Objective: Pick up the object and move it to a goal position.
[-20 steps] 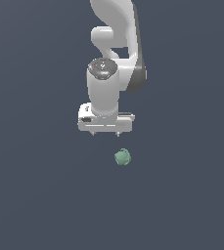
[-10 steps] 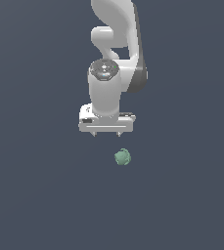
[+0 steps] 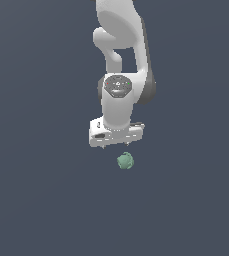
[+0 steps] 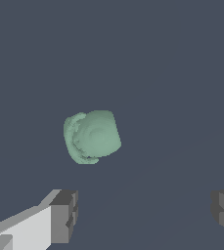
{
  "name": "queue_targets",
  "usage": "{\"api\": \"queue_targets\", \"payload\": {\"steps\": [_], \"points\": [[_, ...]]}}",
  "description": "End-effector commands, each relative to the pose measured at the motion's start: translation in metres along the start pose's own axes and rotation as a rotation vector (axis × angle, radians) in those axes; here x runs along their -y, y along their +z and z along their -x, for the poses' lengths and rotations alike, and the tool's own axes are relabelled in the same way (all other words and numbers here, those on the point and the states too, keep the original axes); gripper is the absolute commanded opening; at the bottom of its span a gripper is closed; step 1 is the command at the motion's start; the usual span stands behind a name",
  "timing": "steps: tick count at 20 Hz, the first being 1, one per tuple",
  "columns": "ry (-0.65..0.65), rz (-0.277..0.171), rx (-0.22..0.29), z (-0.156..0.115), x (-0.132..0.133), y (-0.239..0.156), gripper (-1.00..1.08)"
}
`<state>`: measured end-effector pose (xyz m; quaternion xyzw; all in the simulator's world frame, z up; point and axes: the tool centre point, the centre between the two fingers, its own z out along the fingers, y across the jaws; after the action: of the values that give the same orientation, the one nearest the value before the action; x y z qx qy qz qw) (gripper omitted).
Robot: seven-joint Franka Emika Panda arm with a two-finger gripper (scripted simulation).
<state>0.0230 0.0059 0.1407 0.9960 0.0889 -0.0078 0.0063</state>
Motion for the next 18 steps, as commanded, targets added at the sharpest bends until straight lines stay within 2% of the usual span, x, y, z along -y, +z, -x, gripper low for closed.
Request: {"api": "queue_targets", "payload": {"steps": [1,9,18], "points": [[-0.071,-0.001,-0.003,-0.009,0.011,0.013,1.00],[-0.237,-0.007,-0.015,-0.028,0.037,0.043,1.00],[-0.267,-0.009,-0.017,-0.031,0.042,0.051,1.00]]}}
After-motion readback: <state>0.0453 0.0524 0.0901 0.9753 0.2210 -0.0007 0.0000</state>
